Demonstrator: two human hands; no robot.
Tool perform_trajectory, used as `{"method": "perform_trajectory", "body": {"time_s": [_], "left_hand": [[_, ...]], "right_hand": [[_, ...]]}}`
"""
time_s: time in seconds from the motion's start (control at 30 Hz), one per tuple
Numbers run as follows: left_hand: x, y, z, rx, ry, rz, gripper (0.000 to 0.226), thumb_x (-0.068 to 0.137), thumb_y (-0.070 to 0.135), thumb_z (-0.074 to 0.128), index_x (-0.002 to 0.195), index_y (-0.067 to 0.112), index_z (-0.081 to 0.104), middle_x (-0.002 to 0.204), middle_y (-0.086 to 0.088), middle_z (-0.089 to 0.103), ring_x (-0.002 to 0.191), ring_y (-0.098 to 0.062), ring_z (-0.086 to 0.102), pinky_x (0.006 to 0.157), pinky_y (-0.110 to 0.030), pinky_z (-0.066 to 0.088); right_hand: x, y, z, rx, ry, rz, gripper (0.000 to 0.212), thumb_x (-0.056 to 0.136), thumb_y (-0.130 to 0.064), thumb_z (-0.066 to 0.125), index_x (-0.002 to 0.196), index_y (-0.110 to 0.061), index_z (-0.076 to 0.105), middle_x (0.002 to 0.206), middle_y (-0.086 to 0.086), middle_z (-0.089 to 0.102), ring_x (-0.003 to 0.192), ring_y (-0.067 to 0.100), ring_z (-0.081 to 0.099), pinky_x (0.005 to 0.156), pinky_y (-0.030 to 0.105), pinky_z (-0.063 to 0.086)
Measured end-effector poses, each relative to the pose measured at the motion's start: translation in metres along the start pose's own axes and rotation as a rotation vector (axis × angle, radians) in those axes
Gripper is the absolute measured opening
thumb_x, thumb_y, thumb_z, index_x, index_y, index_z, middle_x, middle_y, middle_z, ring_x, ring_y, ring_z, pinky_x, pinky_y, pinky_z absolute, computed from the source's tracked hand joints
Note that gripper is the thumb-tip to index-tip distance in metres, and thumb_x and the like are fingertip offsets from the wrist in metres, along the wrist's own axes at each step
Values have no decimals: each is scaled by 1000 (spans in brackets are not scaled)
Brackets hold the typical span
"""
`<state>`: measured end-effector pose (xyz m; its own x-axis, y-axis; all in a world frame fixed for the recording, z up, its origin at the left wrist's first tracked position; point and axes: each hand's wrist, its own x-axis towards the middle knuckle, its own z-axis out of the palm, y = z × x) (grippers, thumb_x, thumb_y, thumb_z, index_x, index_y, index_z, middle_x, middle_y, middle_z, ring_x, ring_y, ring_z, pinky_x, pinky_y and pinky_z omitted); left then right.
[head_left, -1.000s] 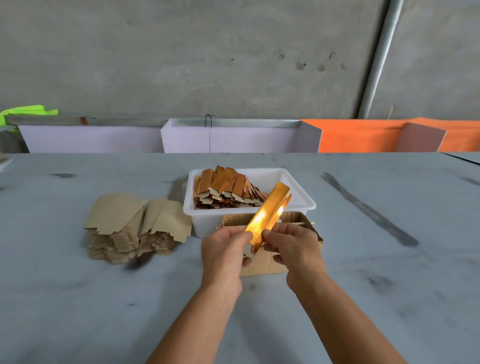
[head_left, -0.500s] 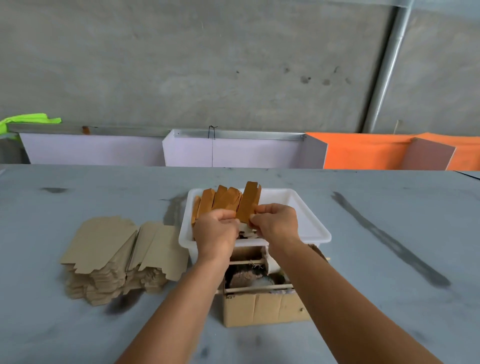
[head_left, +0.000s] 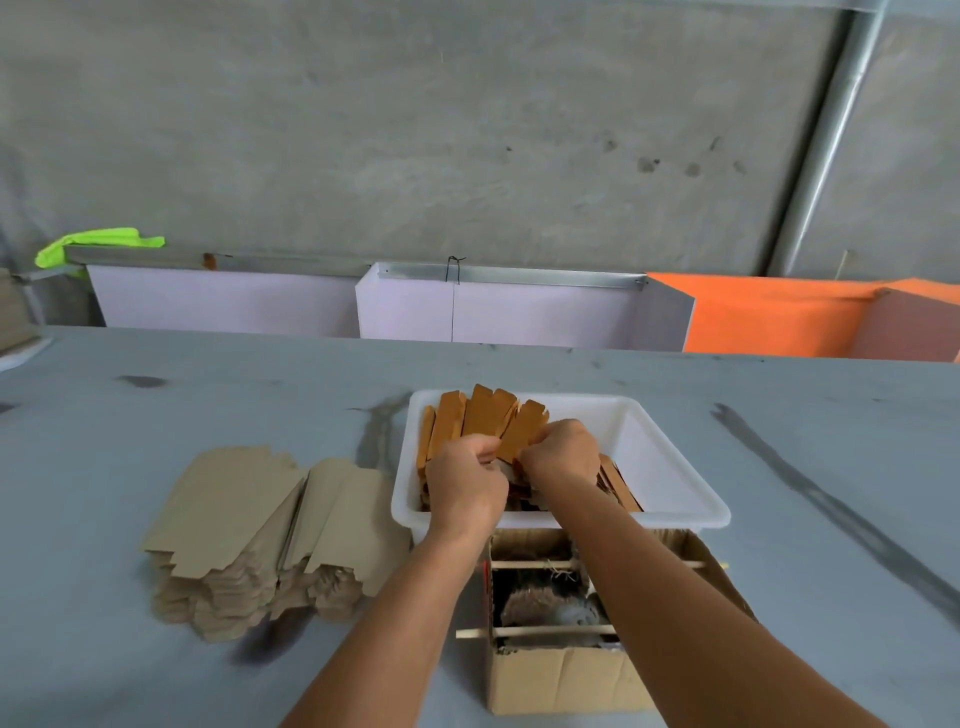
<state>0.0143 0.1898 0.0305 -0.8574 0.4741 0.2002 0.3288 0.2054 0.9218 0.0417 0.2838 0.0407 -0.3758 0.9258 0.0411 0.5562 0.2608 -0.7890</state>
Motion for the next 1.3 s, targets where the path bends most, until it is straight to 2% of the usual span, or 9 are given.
{"method": "perform_trajectory", "body": {"time_s": [0.13, 0.27, 0.37, 0.53, 0.67, 0.83, 1.03, 1.23, 1.3], "left_hand": [[0, 0, -1, -8, -6, 0, 35, 89, -7, 47, 114, 10, 66, 96, 5, 64, 99, -14, 59, 74, -12, 42], [-4, 3, -5, -70, 6, -18, 39, 89, -9, 44, 116, 9, 64, 108, -2, 65, 103, -16, 60, 91, -25, 48], [-9, 5, -7, -132, 37, -25, 42, 88, -13, 41, 117, 7, 63, 107, -3, 65, 98, -14, 61, 92, -27, 50], [-23, 5, -25, -285, 208, -45, 48, 81, -19, 37, 106, 9, 66, 96, 0, 65, 90, -12, 62, 84, -23, 50], [-34, -8, -55, -336, 379, -75, 46, 76, -18, 40, 90, 17, 65, 83, 3, 65, 80, -11, 62, 76, -23, 49], [-44, -24, -95, -224, 513, -65, 51, 72, -19, 35, 100, 7, 69, 92, 1, 64, 90, -15, 59, 83, -25, 45], [-50, -38, -113, -242, 544, -48, 54, 70, -21, 32, 98, 7, 69, 91, 2, 64, 88, -17, 60, 82, -25, 44], [-56, -48, -117, -311, 544, -101, 52, 71, -21, 31, 99, 2, 68, 90, -1, 65, 89, -18, 62, 88, -27, 46], [-57, -49, -117, -326, 548, -101, 51, 71, -22, 31, 98, 0, 68, 90, -4, 65, 90, -19, 62, 89, -28, 47]], "right_hand": [[-9, -2, -1, -162, -55, -120, 17, 88, -3, 55, 101, -3, 66, 98, 12, 69, 85, 21, 65, 71, 26, 54], [-21, -4, -11, -252, -107, -252, 21, 86, -1, 56, 98, -9, 71, 99, 7, 70, 81, 19, 64, 63, 22, 49], [-32, -5, -20, -262, -79, -336, 25, 88, -2, 55, 106, -13, 70, 109, 3, 68, 95, 18, 63, 69, 20, 46], [-70, -10, -20, -198, -33, -615, 19, 92, -11, 54, 92, -11, 74, 90, 5, 71, 88, 23, 59, 80, 29, 48], [-108, -23, -7, -273, -122, -881, 23, 93, -16, 53, 106, -14, 72, 102, 5, 70, 98, 22, 57, 84, 28, 44], [-150, -28, 26, -469, -331, -1003, 19, 84, -4, 51, 94, -1, 67, 98, 15, 66, 89, 29, 60, 76, 36, 47], [-167, -20, 72, -803, -268, -985, 33, 90, -11, 51, 123, -4, 49, 118, 16, 52, 107, 30, 47, 89, 36, 43], [-173, -23, 76, -833, -238, -984, 15, 90, -3, 45, 98, -4, 57, 100, 15, 61, 97, 31, 53, 71, 34, 36], [-176, -24, 71, -800, -138, -1020, 3, 76, -14, 66, 78, -14, 63, 78, 4, 66, 77, 20, 60, 61, 27, 41]]}}
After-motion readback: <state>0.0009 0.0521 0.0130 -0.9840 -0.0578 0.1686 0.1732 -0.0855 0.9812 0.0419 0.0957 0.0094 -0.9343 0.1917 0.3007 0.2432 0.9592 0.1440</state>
